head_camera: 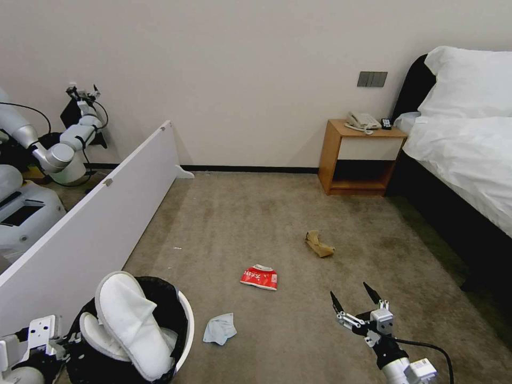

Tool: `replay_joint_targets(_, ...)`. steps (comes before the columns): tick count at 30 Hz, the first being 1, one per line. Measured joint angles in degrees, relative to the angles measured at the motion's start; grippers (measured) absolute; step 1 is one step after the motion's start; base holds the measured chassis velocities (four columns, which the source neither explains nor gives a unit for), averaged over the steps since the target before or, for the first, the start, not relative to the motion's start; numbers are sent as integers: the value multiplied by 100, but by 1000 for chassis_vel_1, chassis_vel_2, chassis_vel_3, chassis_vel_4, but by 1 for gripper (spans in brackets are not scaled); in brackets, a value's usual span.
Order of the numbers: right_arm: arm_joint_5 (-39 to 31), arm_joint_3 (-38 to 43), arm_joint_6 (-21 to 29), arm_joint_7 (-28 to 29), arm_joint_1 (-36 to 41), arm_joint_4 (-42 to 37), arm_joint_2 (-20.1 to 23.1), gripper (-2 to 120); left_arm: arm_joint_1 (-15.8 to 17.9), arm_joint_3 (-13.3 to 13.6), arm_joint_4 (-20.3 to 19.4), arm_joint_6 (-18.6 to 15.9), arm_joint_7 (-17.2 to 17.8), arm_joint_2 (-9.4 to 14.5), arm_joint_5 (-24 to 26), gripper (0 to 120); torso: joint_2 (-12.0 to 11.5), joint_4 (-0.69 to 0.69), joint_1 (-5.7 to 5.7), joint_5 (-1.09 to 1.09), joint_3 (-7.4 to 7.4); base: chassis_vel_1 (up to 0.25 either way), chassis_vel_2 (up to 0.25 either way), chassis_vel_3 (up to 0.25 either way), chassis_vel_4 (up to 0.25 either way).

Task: Pick up the trash bin, then pick up the garbage from the floor and place it into the trash bin.

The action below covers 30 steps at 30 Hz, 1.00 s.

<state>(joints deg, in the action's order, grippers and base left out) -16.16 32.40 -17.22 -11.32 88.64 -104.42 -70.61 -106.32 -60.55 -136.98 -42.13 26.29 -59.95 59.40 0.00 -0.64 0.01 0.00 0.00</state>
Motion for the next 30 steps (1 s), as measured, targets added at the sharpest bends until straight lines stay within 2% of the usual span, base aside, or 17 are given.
replay_joint_targets(22,25,-16,-3,-24,43,-51,-15,100,5,51,-45,-1,10,-14,-26,2,0,-1,0,0,0,0,0,0,0)
replay_joint_targets(30,19,-33,3,-24,31,-53,-14,100,8,88,-63,-1,10,-28,-55,2,0,-1,0,0,0,61,68,72,62)
